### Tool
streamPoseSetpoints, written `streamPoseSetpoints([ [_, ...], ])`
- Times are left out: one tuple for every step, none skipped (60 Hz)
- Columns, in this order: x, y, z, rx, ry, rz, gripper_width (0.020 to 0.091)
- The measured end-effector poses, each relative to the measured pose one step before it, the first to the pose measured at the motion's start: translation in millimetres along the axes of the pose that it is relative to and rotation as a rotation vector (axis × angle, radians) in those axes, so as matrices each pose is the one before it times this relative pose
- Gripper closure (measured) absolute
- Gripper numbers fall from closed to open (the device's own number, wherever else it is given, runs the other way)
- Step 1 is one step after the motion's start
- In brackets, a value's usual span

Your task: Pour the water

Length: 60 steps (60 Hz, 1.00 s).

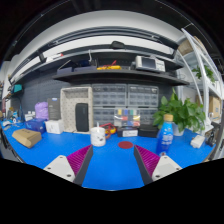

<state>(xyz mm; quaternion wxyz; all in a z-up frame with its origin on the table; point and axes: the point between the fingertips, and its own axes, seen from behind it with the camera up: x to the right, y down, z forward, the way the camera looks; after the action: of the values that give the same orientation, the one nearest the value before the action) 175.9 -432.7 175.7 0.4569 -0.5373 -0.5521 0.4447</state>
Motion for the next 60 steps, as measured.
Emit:
streamPoseSetpoints([
  [7.08,1.81,0.99,-0.00288,0.01245,-0.0015,0.0259],
  [7.65,1.76,0.94,-0.00286,0.01448,-0.0010,0.0260],
  [14.25,5.25,2.69,-0.00214,0.01274,-0.0012,0.0263],
  [7.59,1.22,1.34,-0.00028,0.01317,-0.0015,0.0264],
  [7.52,0.70,2.16,-0.00100,0.01365,-0.0022,0.0263],
  [8.29,1.56,3.09,-0.00254,0.01500,-0.0017,0.0261],
  [7.78,1.81,2.66,-0.00489,0.01708,-0.0009,0.0264],
  [8.69,2.39,2.36,-0.00584,0.01589,-0.0006,0.0264],
  [7.00,1.74,2.21,-0.00430,0.01324,-0.0001,0.0266],
  [6.19,2.23,1.76,-0.00196,0.01114,0.0017,0.0268],
  [6.23,0.43,1.36,0.00010,0.00905,0.0031,0.0269],
  [6.44,-0.15,2.79,0.00240,0.00775,0.0046,0.0271],
  [6.29,-0.68,2.51,0.00331,0.00781,0.0056,0.0274],
  [6.01,-1.25,3.07,0.00354,0.00851,0.0061,0.0274],
  [5.47,-1.06,4.47,0.00398,0.00762,0.0037,0.0277],
  [5.71,-0.69,4.96,0.00437,0.00670,0.0006,0.0278],
  [4.65,-0.82,5.54,0.00387,0.00569,-0.0020,0.0277],
  [4.45,-0.65,6.79,0.00468,0.00570,-0.0048,0.0276],
  [4.95,-1.47,6.58,0.00569,0.00625,-0.0051,0.0277],
  [4.92,-2.29,6.99,0.00582,0.00746,-0.0046,0.0275],
  [4.23,-2.05,6.94,0.00685,0.00931,-0.0038,0.0275],
  [4.04,-2.66,7.31,0.00897,0.00676,-0.0032,0.0275],
  [1.25,-2.16,6.36,0.00946,0.00555,-0.0029,0.0276],
  [1.66,-2.69,7.20,0.00856,0.00244,-0.0041,0.0275],
  [0.11,-2.53,6.76,0.00477,0.00128,-0.0021,0.0277],
  [-0.04,-1.46,7.07,0.00210,-0.00009,-0.0006,0.0276],
  [-0.96,-0.36,7.02,-0.00092,-0.00265,0.0009,0.0277],
  [-1.29,-0.06,6.44,-0.00282,-0.00563,0.0022,0.0278],
  [-1.67,0.20,6.10,-0.00318,-0.00793,0.0030,0.0277],
  [-1.52,0.45,5.96,-0.00254,-0.00865,0.0050,0.0279],
  [-1.95,-0.32,5.87,-0.00213,-0.00673,0.0063,0.0276],
  [-2.38,-0.16,5.46,-0.00198,-0.00506,0.0058,0.0276],
  [-1.92,-0.01,5.31,-0.00188,-0.00497,0.0040,0.0276],
  [-2.32,-0.13,5.01,-0.00125,-0.00603,0.0024,0.0275],
  [-2.27,-0.56,4.79,-0.00081,-0.00762,0.0005,0.0278],
  [-1.86,-0.14,4.93,-0.00027,-0.00715,0.0006,0.0278],
  [-0.93,-0.15,4.42,-0.00105,-0.00451,0.0011,0.0279],
  [-1.47,0.08,3.88,-0.00073,-0.00178,0.0012,0.0279],
  [-1.96,-0.97,4.96,0.00022,-0.00047,0.0026,0.0278],
  [-0.44,-1.06,4.10,0.00164,0.00018,0.0013,0.0277],
  [-1.40,-0.94,4.03,0.00267,-0.00026,0.0013,0.0284],
  [-2.32,-1.05,3.22,0.00254,-0.00184,0.0019,0.0293],
  [-1.30,-1.66,3.65,0.00316,-0.00328,0.0005,0.0307],
  [-2.19,-0.58,3.41,0.00110,-0.00239,0.0004,0.0321],
  [-0.59,-0.32,2.76,-0.00101,-0.00207,0.0005,0.0333],
  [-1.32,0.31,1.91,-0.00239,0.00013,0.0018,0.0354],
  [22.36,4.53,-8.17,0.00004,-0.01511,-0.0010,0.0356],
  [-0.74,-0.29,0.40,-0.00176,0.00067,0.0046,0.0413],
  [-0.79,0.11,1.09,-0.00131,-0.00070,0.0043,0.0468],
  [-0.73,0.81,0.28,-0.00297,-0.00175,0.0032,0.0522],
  [-1.50,0.71,0.05,-0.00165,-0.00442,0.0030,0.0577],
  [-7.43,-5.83,7.10,0.00849,-0.00273,0.0016,0.0579],
  [9.49,5.64,-5.05,0.00595,0.00488,-0.0018,0.0578],
  [0.87,-0.87,0.08,0.00111,0.00592,-0.0040,0.0584],
  [-1.03,-0.72,0.38,0.00184,0.00003,-0.0073,0.0602],
  [-3.07,0.36,0.65,0.00222,-0.00243,-0.0087,0.0611],
  [-1.20,-0.76,0.30,0.00330,-0.00010,-0.0087,0.0626],
  [-0.37,-0.30,0.27,0.00189,0.00170,-0.0074,0.0637],
  [3.03,0.91,-2.42,-0.00076,0.00166,-0.0076,0.0652],
  [-0.46,-0.27,0.35,0.00281,-0.00197,-0.0087,0.0671],
])
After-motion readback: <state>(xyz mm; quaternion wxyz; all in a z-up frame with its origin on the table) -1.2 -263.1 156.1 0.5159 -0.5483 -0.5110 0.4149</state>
